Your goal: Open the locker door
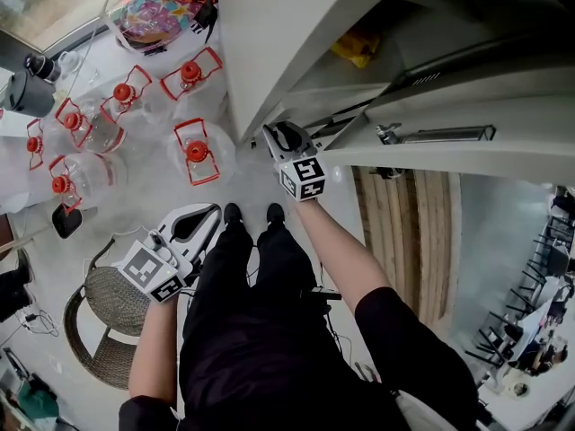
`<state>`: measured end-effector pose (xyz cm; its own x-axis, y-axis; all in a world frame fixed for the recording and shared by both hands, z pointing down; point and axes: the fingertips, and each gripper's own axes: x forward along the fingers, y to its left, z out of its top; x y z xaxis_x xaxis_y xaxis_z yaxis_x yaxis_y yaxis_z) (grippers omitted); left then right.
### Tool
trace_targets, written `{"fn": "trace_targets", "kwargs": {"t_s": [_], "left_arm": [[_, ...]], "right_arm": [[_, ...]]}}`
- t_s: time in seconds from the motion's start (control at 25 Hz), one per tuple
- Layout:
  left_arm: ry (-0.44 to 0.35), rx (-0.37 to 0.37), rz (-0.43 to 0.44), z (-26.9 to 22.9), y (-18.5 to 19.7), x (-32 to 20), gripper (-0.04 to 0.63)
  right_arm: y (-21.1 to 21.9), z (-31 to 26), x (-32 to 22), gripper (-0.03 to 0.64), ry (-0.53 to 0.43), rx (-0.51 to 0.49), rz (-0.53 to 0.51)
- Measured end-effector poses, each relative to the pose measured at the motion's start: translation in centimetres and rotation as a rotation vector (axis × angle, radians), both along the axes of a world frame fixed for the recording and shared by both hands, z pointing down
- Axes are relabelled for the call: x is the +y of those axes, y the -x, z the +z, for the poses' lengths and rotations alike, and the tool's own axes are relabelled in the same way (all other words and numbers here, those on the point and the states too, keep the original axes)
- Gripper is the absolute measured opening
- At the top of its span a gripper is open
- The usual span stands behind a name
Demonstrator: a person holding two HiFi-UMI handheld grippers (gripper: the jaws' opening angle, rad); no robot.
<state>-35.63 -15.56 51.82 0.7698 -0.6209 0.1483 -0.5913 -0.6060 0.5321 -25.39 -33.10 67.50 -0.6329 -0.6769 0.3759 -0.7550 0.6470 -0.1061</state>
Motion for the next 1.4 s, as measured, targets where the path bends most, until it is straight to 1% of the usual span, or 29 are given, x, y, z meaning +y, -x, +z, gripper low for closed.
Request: {"fn": "trace_targets", "kwargs": {"t_s": [0.28,0.48,0.8,1.04,1.2,1.4], "left_arm": [[-0.01,-0.001,-0.011,-0.5,-1.2,0.3,0.017],[-0.011,0.001,-0.031,-1.0,-2.4,0.8,0.017],[-0.035,0.001,-0.07,-2.2,-6.3,1.2,0.017],[-0.037,-0.005,-0.133,-2.9,-9.9,2.0,0.017],[-0.046,-0.009,-0.18,-3.7,-12.2,3.0,0.017],[-0.05,-0.017,-0.207,-4.3,-13.5,4.2,0.017]], "right_arm": [[-1.0,0.1,1.6,0.117,0.01,0.001,-0.041],[-1.5,0.1,2.9,0.115,0.019,0.016,-0.1],[-3.5,0.3,5.7,0.115,0.043,0.019,-0.204],[-5.4,0.2,7.5,0.115,0.055,0.019,-0.305],[-7.1,0.0,9.0,0.115,0.046,0.021,-0.382],[-9.1,-0.1,10.5,0.117,0.048,0.012,-0.434]]}}
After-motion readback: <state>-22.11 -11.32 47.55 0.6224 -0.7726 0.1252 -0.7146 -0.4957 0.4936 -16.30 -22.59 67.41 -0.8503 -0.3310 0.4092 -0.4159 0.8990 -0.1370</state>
